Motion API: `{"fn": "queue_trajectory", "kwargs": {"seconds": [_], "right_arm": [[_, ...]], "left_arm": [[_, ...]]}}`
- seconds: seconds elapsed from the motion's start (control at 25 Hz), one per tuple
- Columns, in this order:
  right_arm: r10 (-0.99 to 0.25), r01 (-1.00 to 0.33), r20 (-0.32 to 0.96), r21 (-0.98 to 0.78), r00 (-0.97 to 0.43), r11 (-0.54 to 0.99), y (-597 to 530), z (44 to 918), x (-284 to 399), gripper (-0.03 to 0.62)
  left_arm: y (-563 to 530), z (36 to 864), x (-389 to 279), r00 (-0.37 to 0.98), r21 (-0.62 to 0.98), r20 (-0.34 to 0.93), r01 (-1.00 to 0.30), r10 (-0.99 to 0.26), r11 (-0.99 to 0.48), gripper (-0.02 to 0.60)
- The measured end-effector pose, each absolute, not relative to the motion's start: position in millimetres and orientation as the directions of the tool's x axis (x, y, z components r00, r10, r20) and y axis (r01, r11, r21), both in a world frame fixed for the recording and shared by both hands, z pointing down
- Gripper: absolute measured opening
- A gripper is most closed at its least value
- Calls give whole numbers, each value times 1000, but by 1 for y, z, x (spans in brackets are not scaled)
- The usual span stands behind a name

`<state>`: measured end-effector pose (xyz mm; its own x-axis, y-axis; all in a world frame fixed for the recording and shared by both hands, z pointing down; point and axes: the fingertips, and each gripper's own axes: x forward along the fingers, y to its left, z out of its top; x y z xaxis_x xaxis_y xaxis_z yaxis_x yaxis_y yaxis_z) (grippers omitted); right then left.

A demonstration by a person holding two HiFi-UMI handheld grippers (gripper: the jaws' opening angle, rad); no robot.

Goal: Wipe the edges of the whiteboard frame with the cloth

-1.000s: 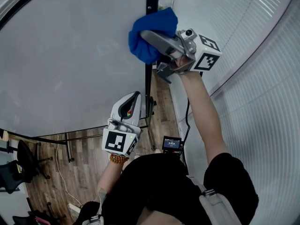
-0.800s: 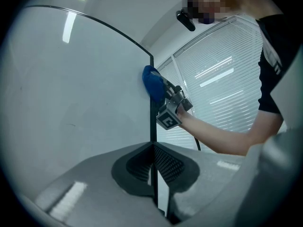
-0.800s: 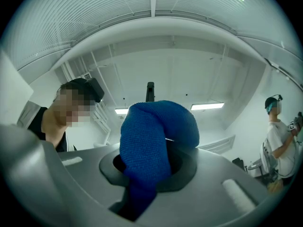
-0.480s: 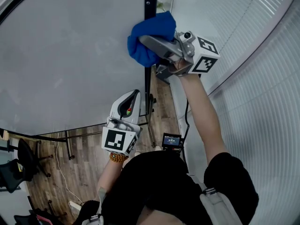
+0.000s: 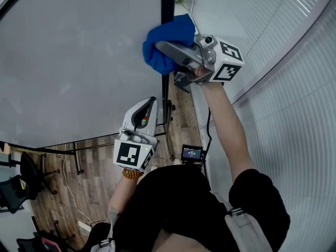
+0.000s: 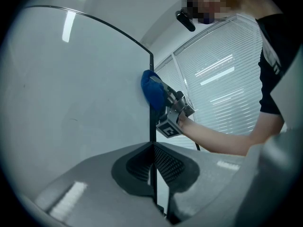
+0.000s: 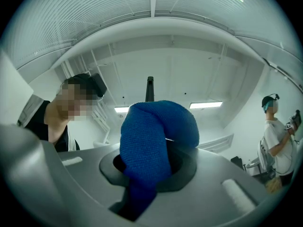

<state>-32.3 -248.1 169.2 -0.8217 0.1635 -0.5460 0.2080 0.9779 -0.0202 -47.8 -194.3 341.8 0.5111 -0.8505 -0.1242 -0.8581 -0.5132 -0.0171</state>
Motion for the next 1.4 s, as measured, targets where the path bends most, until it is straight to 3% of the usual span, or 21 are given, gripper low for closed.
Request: {"fn": "queue_trajectory", "kwargs": {"seconds": [1.4], "right_arm": [[143,192,-513,-44,-846,980,-256,208,-35,97]], "left_arm": [[-200,322,-47,507,13,-87,-860,-857,-510,2]]}}
